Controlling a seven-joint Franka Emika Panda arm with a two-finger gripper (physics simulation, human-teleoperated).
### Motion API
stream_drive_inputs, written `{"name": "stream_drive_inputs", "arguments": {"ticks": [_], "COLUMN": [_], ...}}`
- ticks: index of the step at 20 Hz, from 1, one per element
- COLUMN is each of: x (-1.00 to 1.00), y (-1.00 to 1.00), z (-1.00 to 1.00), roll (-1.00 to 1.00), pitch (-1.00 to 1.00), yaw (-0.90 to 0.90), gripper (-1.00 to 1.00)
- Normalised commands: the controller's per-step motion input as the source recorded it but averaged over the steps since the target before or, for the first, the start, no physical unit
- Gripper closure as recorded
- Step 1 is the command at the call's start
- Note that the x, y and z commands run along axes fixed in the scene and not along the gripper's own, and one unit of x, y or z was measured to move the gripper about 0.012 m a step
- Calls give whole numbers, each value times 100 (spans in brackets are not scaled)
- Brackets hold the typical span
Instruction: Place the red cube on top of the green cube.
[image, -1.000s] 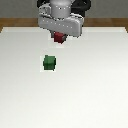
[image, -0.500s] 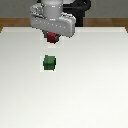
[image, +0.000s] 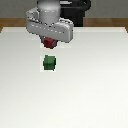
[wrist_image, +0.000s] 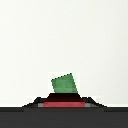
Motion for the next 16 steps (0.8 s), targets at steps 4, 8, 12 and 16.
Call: {"name": "stream_drive_inputs", "arguments": {"ticks": [4, 8, 12, 16], "x": [0, 0, 0, 0], "y": [0, 0, 0, 0], "z": [-75, -50, 0, 0], "roll": [0, 0, 0, 0], "pitch": [0, 0, 0, 0], "yaw": [0, 0, 0, 0], "gripper": [100, 100, -100, -100]}}
